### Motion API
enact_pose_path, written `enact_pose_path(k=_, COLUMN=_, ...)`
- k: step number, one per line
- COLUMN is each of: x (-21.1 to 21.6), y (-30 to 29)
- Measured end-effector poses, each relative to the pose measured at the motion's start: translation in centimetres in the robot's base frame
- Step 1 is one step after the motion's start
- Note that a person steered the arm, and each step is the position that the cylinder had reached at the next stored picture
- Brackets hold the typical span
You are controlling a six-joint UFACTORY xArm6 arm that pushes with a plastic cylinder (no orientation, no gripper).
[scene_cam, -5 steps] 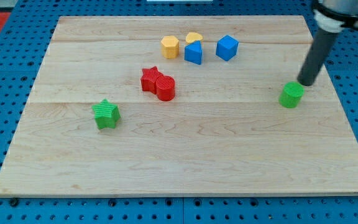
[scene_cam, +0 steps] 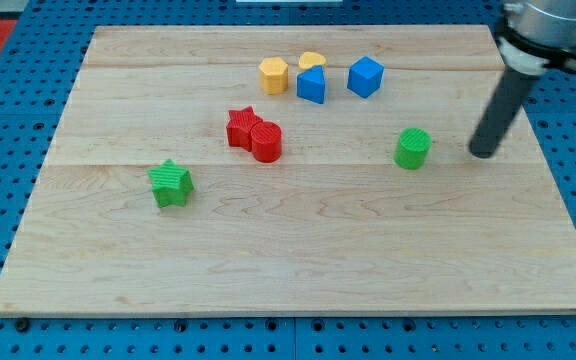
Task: Place the green circle right to the green star
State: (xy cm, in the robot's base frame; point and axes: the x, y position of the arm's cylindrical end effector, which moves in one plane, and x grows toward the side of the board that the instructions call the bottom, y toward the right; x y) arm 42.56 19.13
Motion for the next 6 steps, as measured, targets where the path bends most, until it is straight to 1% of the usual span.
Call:
enact_pose_path(k=2, x=0.0, y=-18.1)
enact_pose_path(k=3, x=0.7, y=-23.9)
enact_pose_path(k=4, x=1.9, y=-26.0)
enact_pose_path(k=5, x=6.4, y=-24.0)
enact_pose_path(k=6, x=8.1, y=-23.8)
